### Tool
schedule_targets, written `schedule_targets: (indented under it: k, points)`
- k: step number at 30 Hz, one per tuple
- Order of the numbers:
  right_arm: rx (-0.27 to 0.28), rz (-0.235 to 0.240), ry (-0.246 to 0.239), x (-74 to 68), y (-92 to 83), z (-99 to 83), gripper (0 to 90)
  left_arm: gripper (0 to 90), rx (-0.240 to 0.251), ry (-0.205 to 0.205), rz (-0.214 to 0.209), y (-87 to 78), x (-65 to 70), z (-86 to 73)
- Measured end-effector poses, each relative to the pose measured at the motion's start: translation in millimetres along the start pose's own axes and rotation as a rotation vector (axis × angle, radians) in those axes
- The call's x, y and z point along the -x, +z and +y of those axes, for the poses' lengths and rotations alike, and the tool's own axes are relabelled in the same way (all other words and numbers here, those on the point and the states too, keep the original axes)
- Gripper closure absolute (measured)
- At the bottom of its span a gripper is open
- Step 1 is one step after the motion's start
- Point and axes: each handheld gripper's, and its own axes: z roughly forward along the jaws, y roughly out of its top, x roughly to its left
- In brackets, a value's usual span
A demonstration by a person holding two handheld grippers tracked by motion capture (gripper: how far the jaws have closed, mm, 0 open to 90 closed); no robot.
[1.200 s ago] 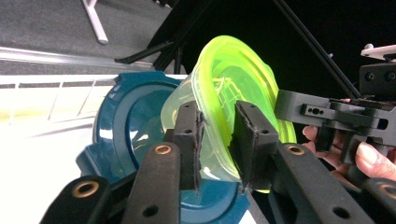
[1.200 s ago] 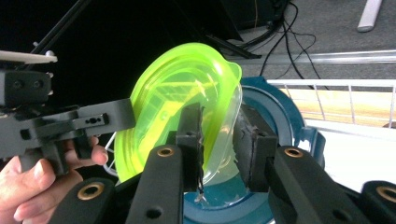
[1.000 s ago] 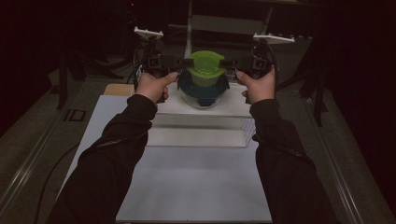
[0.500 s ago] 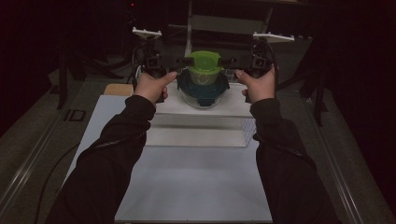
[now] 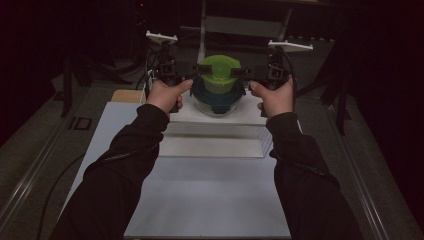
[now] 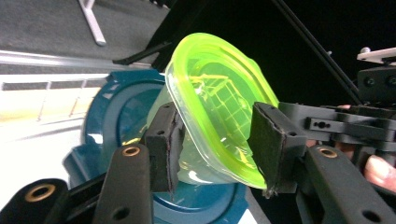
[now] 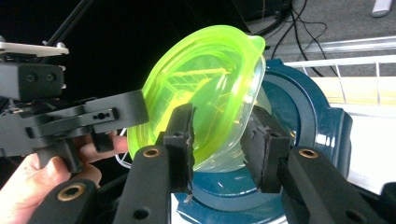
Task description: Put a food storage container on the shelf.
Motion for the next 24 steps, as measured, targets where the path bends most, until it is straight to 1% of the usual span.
schedule_targets:
  k: [2,4,5,6,7,8,9,10,11,12,13,14,15,16,17,18,19,20,21,22,23,24]
  points:
    - [0.0,0.001,0.003,0.2,-1.9,-0.3,63.8,51.2,-0.007,0.002,-0.003,0.4,0.8,-0.1]
    - [0.005,0.001,0.008,1.3,-3.2,0.0,62.6,50.5,-0.008,-0.006,-0.006,0.2,0.1,-0.2]
    - [0.012,-0.003,0.013,2.3,-4.2,0.9,60.5,48.6,-0.005,-0.006,-0.003,0.1,-0.4,0.2]
    - [0.012,-0.003,0.013,2.3,-4.2,0.9,60.5,47.5,-0.005,-0.006,-0.003,0.1,-0.4,0.2]
    - [0.017,-0.014,0.009,3.0,-5.0,1.9,57.1,45.7,-0.002,-0.007,0.003,-0.2,-0.7,1.1]
    - [0.017,-0.014,0.009,3.0,-5.0,1.9,57.1,44.0,-0.002,-0.007,0.003,-0.2,-0.7,1.1]
    - [0.025,-0.021,0.001,3.9,-5.8,2.9,53.6,40.7,-0.001,-0.003,0.006,-0.8,-0.5,2.0]
    - [0.025,-0.021,0.001,3.9,-5.8,2.9,53.6,39.1,-0.001,-0.003,0.006,-0.8,-0.5,2.0]
    - [0.032,-0.031,-0.011,4.6,-7.5,3.7,49.3,38.4,0.006,-0.001,0.002,-2.6,-0.2,2.5]
    - [0.032,-0.031,-0.011,4.6,-7.5,3.7,49.3,38.0,0.006,-0.001,0.002,-2.6,-0.2,2.5]
    - [0.04,-0.033,-0.018,5.2,-9.7,4.5,46.5,36.5,0.019,0.009,0.002,-5.2,0.6,2.4]
    - [0.04,-0.033,-0.018,5.2,-9.7,4.5,46.5,35.5,0.019,0.009,0.002,-5.2,0.6,2.4]
    - [0.045,-0.038,-0.035,4.7,-11.9,5.0,41.9,33.8,0.018,0.035,-0.003,-8.7,1.2,1.4]
    - [0.045,-0.038,-0.035,4.7,-11.9,5.0,41.9,31.6,0.018,0.035,-0.003,-8.7,1.2,1.4]
    - [0.052,-0.041,-0.059,3.6,-14.7,5.1,34.6,28.6,0.03,0.065,-0.018,-13.6,1.9,-0.3]
    - [0.052,-0.041,-0.059,3.6,-14.7,5.1,34.6,26.7,0.03,0.065,-0.018,-13.6,1.9,-0.3]
    - [0.05,-0.021,-0.09,2.2,-17.6,4.6,29.8,23.6,0.032,0.092,-0.045,-18.3,3.0,-2.9]
    - [0.05,-0.021,-0.09,2.2,-17.6,4.6,29.8,21.3,0.032,0.092,-0.045,-18.3,3.0,-2.9]
    - [0.052,0.001,-0.12,0.2,-21.0,2.9,24.5,17.2,0.035,0.118,-0.06,-22.3,5.1,-6.7]
    - [0.052,0.001,-0.12,0.2,-21.0,2.9,24.5,15.0,0.035,0.118,-0.06,-22.3,5.1,-6.7]
    - [0.056,-0.001,-0.14,-1.6,-24.1,0.8,24.4,13.7,0.043,0.147,-0.06,-26.8,7.3,-11.6]
    - [0.056,-0.001,-0.14,-1.6,-24.1,0.8,24.4,13.3,0.043,0.147,-0.06,-26.8,7.3,-11.6]
